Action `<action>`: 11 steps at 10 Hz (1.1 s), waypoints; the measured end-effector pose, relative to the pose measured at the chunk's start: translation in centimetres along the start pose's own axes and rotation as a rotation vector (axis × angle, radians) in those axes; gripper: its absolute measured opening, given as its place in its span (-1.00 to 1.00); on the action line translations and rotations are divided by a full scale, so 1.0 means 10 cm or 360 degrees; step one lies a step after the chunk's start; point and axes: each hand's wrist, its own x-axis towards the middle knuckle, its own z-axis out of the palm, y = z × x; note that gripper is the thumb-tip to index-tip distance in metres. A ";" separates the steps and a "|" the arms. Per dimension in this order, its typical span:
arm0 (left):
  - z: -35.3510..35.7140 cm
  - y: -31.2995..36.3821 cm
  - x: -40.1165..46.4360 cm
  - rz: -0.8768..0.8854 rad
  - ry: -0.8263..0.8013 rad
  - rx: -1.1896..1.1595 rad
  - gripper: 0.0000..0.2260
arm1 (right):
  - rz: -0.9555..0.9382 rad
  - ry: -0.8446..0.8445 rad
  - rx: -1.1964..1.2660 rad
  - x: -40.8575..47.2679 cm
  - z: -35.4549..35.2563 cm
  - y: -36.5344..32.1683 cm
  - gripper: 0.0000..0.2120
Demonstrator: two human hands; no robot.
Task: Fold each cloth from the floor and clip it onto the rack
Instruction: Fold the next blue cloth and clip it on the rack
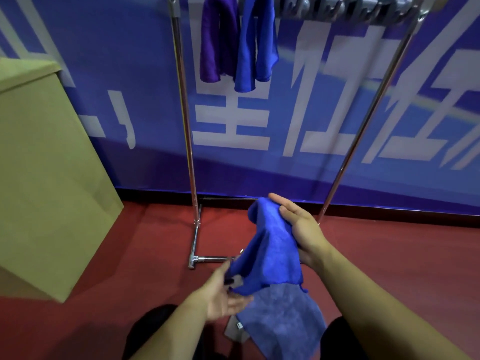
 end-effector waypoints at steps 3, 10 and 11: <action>0.20 0.12 -0.03 0.0198 -0.0033 -0.0138 -0.19 | 0.0022 -0.0486 -0.0147 -0.20 0.35 -0.26 -0.68; -0.37 0.54 0.20 0.0809 0.0250 -0.0174 -0.97 | -0.0450 0.0431 -0.1201 0.13 -0.96 0.23 -0.78; -0.40 0.53 0.20 0.0890 0.0162 -0.0161 -0.80 | -0.0377 0.0477 -0.1183 0.15 -1.11 0.41 -0.87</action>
